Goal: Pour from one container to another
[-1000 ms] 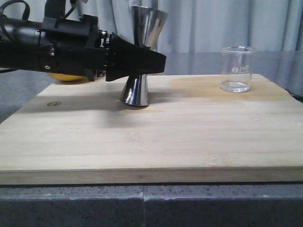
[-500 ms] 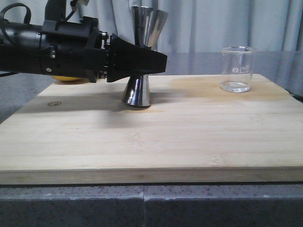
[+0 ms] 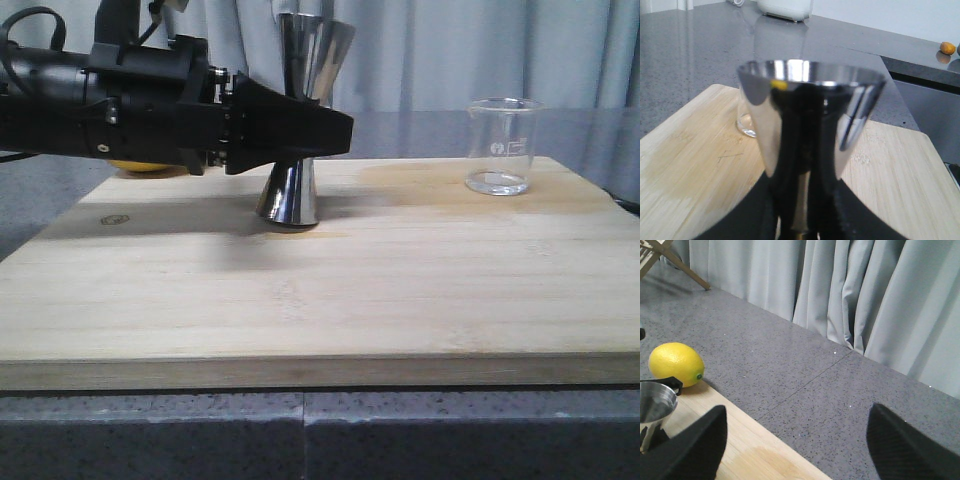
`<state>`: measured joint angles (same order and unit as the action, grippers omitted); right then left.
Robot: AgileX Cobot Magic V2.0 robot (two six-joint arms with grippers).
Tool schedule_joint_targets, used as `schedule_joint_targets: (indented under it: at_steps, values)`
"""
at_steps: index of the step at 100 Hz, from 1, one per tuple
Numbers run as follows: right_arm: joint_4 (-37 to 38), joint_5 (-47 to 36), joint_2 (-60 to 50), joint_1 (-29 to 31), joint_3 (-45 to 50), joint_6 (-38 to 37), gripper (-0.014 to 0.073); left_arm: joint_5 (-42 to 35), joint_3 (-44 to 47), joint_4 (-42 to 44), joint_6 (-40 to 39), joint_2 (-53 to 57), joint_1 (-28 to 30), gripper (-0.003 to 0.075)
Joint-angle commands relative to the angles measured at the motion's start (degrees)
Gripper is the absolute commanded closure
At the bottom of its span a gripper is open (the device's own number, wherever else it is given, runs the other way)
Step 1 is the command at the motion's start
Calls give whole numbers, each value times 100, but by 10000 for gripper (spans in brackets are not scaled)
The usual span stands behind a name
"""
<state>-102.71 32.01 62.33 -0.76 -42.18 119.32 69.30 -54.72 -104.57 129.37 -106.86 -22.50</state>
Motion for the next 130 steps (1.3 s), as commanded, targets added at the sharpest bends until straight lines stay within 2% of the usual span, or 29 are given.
schedule_joint_targets:
  at_steps: [1,130]
  values:
    - [-364,166,-113,20,-188,-1,72,338,-44,11,13,102,-51,739]
    - [-364,166,-113,20,-188,-1,72,338,-44,12,135,-80,-51,739]
